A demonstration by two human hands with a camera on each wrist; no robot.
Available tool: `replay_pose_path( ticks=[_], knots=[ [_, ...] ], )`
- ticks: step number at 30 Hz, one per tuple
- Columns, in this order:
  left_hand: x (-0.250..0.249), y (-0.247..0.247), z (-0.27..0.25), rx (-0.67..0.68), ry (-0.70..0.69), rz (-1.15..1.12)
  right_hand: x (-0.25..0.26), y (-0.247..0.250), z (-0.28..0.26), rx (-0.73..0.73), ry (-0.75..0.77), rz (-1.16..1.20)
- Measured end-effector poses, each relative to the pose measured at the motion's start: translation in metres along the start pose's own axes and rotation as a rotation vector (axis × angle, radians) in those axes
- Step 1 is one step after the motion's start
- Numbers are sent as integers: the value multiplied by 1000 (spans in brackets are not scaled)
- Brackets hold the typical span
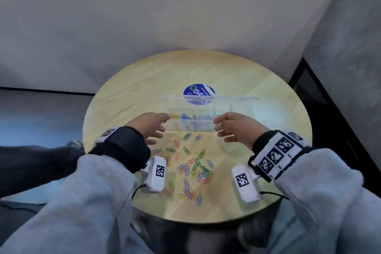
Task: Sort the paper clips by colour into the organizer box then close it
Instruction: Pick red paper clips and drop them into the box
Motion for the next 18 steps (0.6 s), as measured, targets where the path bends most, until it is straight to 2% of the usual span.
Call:
replay_pose_path(
  ticks=[2, 8, 18],
  knots=[
    [14, 17, -6, -63, 6, 175, -4, -12, -6, 34, 5, -212],
    [47, 35, 0, -102, 3, 580, -7, -45, -7, 84, 50, -632],
    [72, 28, 37, -23, -2, 787, 3, -108, 41, 172, 98, -1209]
  ],
)
Point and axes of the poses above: each hand's wrist, its own z-axis towards the middle knuckle, its own y-axis out of the back of the hand, x = y × z, the point moved 9 cm from there along z, towards the middle knuckle, and after that the axes turned 2 degrees about x, right-handed, at the moved point
